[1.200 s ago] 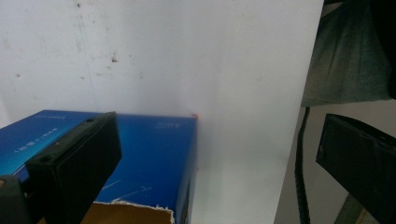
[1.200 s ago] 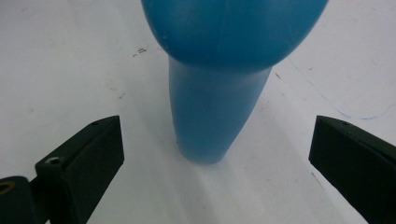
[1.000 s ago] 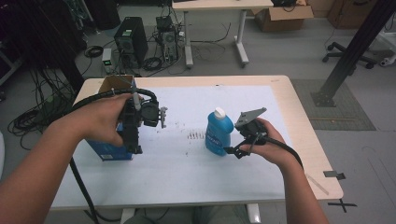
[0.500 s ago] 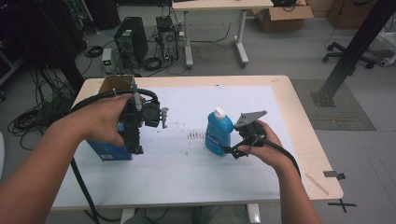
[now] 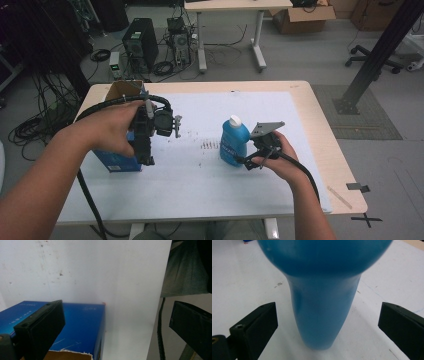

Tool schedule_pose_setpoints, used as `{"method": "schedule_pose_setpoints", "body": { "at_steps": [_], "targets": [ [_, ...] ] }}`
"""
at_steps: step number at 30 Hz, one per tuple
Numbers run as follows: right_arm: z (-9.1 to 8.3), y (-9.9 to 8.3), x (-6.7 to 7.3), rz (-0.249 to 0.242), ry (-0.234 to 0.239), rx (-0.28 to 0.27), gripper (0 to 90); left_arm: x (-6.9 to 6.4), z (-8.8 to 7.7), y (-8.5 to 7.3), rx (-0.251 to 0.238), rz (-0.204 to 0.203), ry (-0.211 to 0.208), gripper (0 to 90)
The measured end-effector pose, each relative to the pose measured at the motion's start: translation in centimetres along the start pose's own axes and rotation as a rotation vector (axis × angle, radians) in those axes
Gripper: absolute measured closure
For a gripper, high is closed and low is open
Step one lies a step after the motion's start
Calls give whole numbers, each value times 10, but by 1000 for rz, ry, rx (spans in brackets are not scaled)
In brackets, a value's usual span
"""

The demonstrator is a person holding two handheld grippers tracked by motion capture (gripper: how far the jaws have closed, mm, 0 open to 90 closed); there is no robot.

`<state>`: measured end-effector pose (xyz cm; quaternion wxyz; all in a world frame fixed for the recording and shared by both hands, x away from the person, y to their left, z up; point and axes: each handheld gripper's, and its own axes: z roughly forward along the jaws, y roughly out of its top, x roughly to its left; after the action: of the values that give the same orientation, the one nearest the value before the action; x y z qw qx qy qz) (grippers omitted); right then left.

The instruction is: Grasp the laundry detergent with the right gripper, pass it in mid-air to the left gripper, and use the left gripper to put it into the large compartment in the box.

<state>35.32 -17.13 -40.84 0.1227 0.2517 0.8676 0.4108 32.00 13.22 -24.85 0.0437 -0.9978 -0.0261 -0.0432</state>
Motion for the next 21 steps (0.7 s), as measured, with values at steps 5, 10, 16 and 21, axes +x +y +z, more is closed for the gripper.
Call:
{"method": "schedule_pose_setpoints", "body": {
  "at_steps": [5,10,16,21],
  "targets": [
    [3,-2,1,8,-5,-20,25,0,0,1,1,2,-2,6],
    [5,-3,2,9,-13,-43,23,0,0,2,3,3,-2,6],
    [9,-3,4,15,-24,-68,20,0,0,3,2,3,-3,6],
    [13,-4,6,23,-32,-89,20,0,0,1,5,0,-4,6]
  ]
}}
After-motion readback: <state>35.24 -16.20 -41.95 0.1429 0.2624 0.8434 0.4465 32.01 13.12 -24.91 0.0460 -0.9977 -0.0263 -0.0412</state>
